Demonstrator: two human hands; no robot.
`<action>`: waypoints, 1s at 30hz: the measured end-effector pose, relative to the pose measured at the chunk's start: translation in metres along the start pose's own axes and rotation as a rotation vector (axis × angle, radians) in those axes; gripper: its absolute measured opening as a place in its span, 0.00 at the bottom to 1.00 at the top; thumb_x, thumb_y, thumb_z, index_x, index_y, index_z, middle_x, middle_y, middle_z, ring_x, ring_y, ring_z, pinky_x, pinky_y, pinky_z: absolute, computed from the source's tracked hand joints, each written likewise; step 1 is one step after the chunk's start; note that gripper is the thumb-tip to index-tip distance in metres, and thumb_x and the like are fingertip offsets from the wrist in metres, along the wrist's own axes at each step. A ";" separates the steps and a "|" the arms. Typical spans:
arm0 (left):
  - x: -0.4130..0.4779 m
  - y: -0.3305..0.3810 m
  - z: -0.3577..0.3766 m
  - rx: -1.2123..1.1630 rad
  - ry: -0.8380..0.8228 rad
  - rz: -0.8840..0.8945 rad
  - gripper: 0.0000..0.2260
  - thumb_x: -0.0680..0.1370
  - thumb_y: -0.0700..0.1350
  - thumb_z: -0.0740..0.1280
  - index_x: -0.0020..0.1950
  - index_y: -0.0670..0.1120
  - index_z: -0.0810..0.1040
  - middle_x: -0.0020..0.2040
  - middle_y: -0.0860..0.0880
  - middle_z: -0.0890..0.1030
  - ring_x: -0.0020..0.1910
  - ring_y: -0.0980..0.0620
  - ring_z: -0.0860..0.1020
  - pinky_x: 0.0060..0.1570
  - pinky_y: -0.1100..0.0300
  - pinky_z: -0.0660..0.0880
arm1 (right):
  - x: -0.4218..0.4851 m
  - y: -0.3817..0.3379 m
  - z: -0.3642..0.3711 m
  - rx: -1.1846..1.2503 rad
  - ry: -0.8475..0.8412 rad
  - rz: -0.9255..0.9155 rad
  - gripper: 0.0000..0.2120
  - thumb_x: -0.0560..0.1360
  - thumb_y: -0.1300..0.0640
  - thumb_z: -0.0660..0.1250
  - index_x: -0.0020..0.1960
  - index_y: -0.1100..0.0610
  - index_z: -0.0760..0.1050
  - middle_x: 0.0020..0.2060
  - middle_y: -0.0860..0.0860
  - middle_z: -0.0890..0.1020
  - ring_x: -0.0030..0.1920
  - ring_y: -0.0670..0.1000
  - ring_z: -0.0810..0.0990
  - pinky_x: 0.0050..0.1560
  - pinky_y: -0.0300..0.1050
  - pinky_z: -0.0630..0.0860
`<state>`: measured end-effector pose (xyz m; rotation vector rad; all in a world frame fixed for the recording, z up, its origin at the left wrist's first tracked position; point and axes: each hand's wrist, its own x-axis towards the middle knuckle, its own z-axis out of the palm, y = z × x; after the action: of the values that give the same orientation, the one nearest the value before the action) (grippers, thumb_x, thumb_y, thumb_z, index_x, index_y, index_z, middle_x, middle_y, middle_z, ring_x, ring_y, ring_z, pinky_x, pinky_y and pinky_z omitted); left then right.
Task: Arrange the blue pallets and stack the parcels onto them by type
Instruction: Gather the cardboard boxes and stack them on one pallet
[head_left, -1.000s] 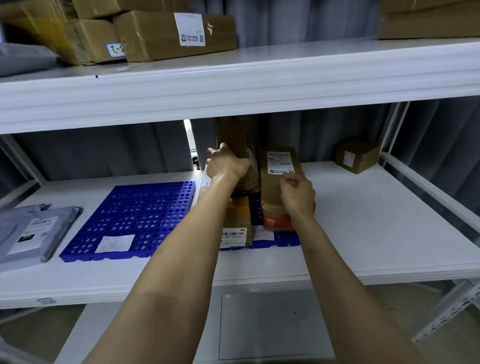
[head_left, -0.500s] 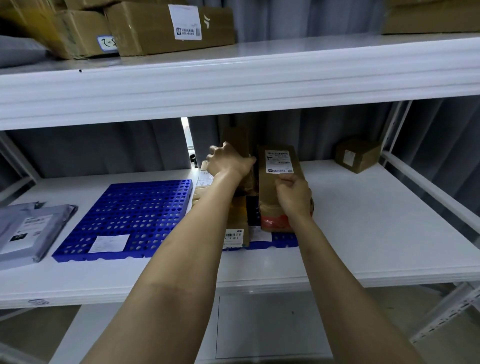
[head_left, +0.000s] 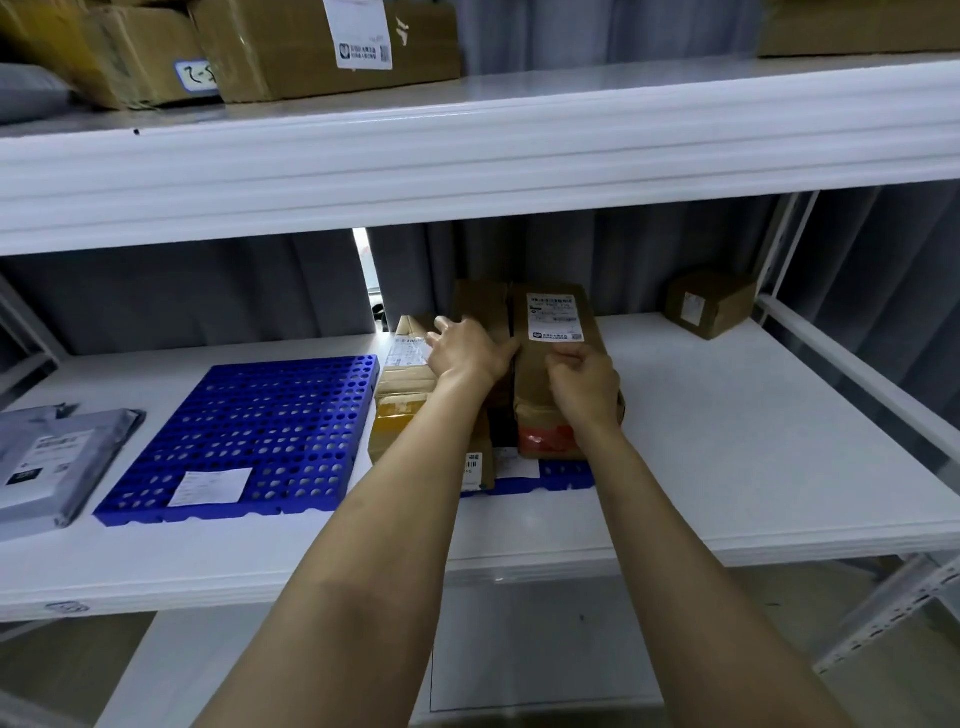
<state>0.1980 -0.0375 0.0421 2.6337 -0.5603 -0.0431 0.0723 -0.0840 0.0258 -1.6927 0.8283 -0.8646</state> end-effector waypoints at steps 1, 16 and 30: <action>0.000 -0.002 0.002 -0.002 -0.007 0.005 0.35 0.72 0.65 0.67 0.71 0.43 0.68 0.74 0.39 0.62 0.74 0.38 0.59 0.63 0.45 0.69 | -0.001 -0.001 0.000 0.005 0.000 0.006 0.12 0.78 0.62 0.62 0.59 0.60 0.79 0.59 0.54 0.80 0.49 0.45 0.73 0.49 0.34 0.70; -0.006 -0.047 -0.010 -0.162 0.061 0.123 0.31 0.71 0.68 0.63 0.67 0.50 0.74 0.71 0.42 0.68 0.71 0.39 0.64 0.64 0.42 0.69 | 0.007 0.010 0.010 -0.224 0.129 -0.110 0.18 0.73 0.55 0.71 0.61 0.55 0.76 0.61 0.54 0.79 0.62 0.55 0.75 0.59 0.48 0.76; -0.043 -0.074 -0.015 0.006 -0.050 0.209 0.37 0.71 0.73 0.58 0.76 0.60 0.59 0.72 0.45 0.68 0.72 0.38 0.60 0.71 0.38 0.56 | -0.001 0.017 0.011 -0.796 -0.045 0.056 0.55 0.61 0.30 0.72 0.75 0.54 0.51 0.74 0.61 0.56 0.73 0.66 0.57 0.70 0.67 0.59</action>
<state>0.1880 0.0460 0.0209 2.5714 -0.8509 -0.0429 0.0796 -0.0820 0.0071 -2.3392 1.2867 -0.4661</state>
